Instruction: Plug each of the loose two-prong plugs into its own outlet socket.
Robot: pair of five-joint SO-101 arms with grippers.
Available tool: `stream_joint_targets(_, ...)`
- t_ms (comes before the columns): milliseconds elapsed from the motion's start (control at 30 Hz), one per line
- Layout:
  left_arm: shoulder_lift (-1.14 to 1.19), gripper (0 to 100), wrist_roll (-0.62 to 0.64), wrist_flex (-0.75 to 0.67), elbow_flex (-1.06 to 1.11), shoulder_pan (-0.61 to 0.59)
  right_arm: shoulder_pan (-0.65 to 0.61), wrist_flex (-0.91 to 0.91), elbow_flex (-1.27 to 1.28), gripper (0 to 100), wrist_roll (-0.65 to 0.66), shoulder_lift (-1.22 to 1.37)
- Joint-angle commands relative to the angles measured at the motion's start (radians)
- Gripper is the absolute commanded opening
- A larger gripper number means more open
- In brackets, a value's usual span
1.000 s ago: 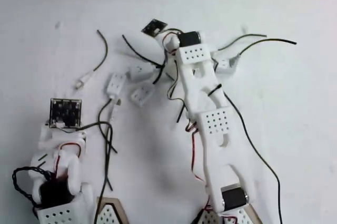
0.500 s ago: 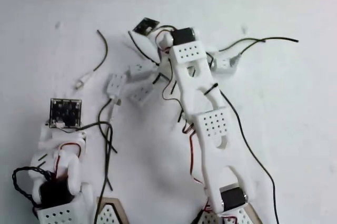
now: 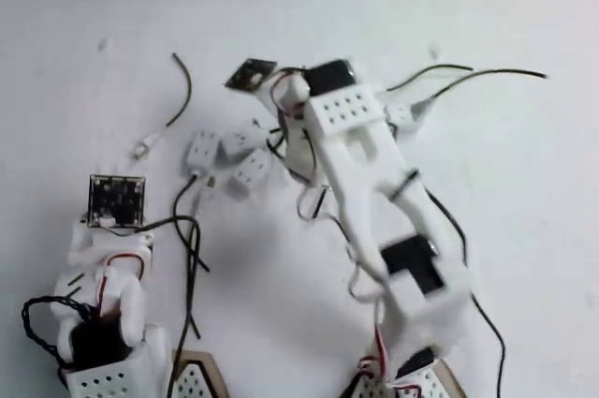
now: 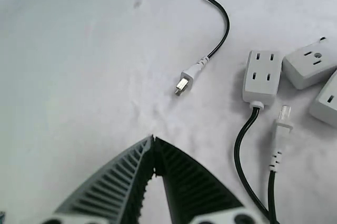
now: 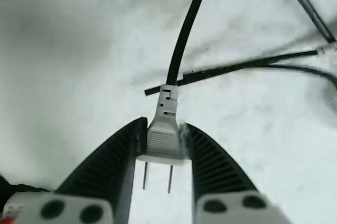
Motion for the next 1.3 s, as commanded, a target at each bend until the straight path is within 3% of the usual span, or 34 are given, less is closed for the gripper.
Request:
stream_joint_targets(0,-0.01,2,0.005,-0.018,-0.008,-0.004,0.013,0.007,0.114,1.7,0.008,-0.266)
stream_joint_targets(233,-0.01,2,0.005,-0.018,-0.006,-0.004,0.081,0.005,0.144,1.7,0.012,-0.536)
stream_joint_targets(433,-0.01,2,0.006,-0.018,-0.006,-0.004,0.133,-0.01,0.21,1.7,0.012,-0.596)
stream_joint_targets(633,-0.008,2,0.003,-0.017,-0.006,0.018,0.193,-0.272,0.548,1.9,0.011,-0.524)
stream_joint_targets(733,-0.008,2,0.003,-0.017,-0.006,0.018,0.16,-0.348,0.687,10.8,0.002,-0.513)
stream_joint_targets(867,-0.008,2,0.003,-0.017,-0.006,0.018,0.137,-0.286,0.709,24.8,-0.046,-0.513)
stream_joint_targets(1267,-0.008,2,0.003,-0.017,-0.005,0.018,0.18,-0.346,0.776,18.3,-0.044,-0.501)
